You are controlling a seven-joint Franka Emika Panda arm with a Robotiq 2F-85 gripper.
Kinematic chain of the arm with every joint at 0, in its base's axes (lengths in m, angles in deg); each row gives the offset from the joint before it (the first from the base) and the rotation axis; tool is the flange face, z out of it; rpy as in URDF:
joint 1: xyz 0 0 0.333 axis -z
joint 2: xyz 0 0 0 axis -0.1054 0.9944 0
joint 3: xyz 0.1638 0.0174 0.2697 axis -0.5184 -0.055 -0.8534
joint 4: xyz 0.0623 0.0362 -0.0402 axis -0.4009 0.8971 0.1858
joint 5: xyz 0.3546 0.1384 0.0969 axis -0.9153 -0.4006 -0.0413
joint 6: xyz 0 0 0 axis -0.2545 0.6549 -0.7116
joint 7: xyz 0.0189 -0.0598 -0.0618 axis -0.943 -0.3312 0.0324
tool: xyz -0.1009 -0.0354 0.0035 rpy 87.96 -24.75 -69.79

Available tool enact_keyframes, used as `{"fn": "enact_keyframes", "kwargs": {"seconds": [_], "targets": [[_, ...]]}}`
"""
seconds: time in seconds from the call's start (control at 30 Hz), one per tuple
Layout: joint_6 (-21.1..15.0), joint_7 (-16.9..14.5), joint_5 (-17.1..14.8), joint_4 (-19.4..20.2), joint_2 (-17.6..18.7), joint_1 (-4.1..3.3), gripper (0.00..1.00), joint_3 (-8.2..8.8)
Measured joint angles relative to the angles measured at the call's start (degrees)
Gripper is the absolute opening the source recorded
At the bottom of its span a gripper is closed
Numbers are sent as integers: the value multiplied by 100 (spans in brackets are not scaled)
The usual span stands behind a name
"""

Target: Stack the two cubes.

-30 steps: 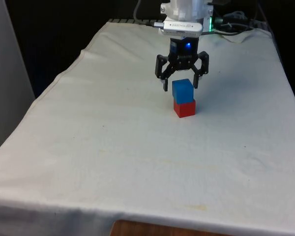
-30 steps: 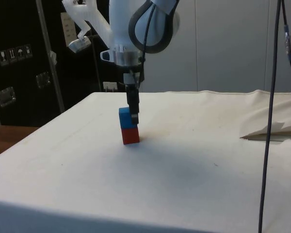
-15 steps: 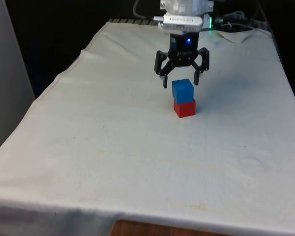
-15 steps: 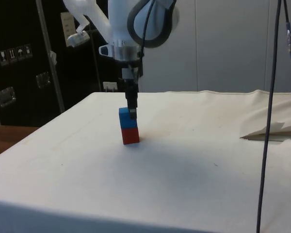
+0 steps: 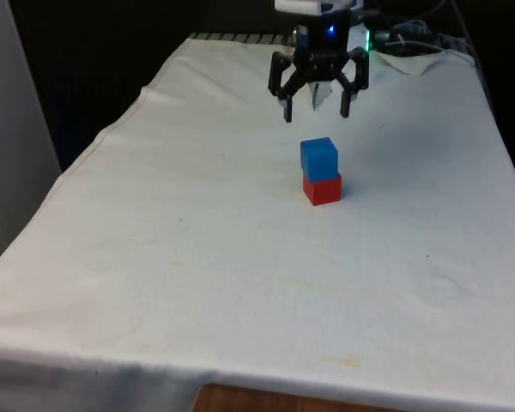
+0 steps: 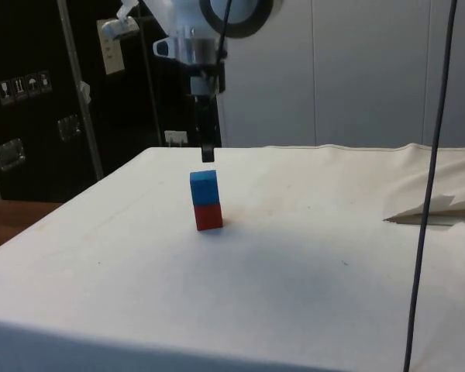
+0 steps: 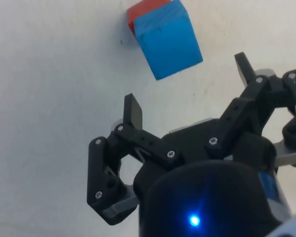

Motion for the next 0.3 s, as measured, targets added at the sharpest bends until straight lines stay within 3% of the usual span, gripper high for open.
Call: {"fn": "enact_keyframes", "kwargs": {"seconds": [0.3], "targets": [[384,0,0,-69,-304,-11,100,-6]]}}
